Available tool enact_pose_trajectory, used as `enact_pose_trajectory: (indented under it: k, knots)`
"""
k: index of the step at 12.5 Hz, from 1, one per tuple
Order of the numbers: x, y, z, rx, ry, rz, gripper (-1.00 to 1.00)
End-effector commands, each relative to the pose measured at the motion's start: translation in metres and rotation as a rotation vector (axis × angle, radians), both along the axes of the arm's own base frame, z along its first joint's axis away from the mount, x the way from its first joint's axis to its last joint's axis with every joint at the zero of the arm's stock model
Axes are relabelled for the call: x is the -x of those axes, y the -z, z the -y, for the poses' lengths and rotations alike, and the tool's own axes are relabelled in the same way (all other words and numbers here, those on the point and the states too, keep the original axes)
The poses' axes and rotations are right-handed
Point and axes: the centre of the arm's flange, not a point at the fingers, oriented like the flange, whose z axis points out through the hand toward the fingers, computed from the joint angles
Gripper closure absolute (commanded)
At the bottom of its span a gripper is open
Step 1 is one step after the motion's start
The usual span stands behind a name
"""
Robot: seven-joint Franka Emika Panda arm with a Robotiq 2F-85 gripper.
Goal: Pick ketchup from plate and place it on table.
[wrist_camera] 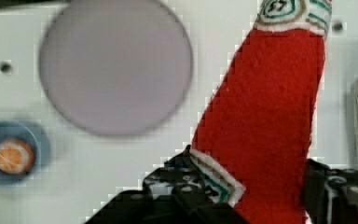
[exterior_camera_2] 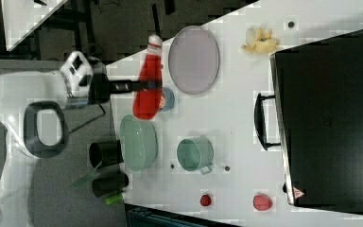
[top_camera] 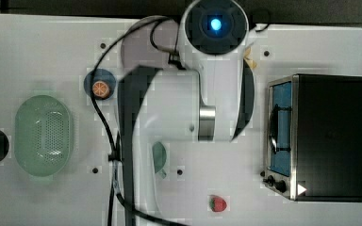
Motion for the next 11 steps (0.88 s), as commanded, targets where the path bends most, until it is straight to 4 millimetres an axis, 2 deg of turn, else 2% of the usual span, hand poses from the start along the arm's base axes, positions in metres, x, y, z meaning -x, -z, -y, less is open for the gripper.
enact_pose_trajectory:
  k: [1,3,8,11]
  knots:
    - [0.037,0.084,0.021,-0.009,0.038,-0.183,-0.15]
    - [0.054,0.114,0.025,-0.008,0.064,-0.163,-0.15]
    - [0.093,0.202,0.017,-0.025,0.102,-0.085,-0.15]
    - [0.101,0.241,0.015,-0.039,0.152,-0.093,-0.15]
